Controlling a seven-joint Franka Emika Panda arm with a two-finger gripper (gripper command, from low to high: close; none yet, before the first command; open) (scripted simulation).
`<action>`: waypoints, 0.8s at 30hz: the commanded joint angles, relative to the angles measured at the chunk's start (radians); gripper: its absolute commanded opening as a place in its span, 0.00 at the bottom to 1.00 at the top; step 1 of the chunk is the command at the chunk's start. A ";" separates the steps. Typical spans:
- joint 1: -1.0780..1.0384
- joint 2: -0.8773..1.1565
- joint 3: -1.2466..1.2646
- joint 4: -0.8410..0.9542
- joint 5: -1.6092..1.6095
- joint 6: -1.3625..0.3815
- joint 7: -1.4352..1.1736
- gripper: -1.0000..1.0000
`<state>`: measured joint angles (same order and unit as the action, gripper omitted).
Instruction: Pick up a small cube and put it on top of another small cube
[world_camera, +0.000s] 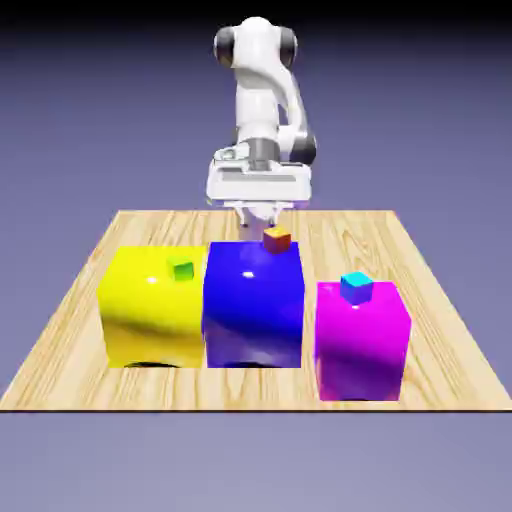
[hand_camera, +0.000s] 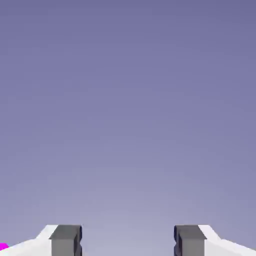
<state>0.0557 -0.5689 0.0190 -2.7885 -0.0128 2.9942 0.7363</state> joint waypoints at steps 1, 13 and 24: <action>0.036 0.025 0.017 0.016 -0.031 -0.038 -0.014 0.50; 0.471 0.414 0.221 0.196 -0.476 -0.504 -0.222 0.50; 0.621 0.789 0.302 0.237 -0.832 -0.689 -0.395 0.50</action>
<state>0.6770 0.2198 0.3210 -2.5511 -0.8449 2.3047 0.3413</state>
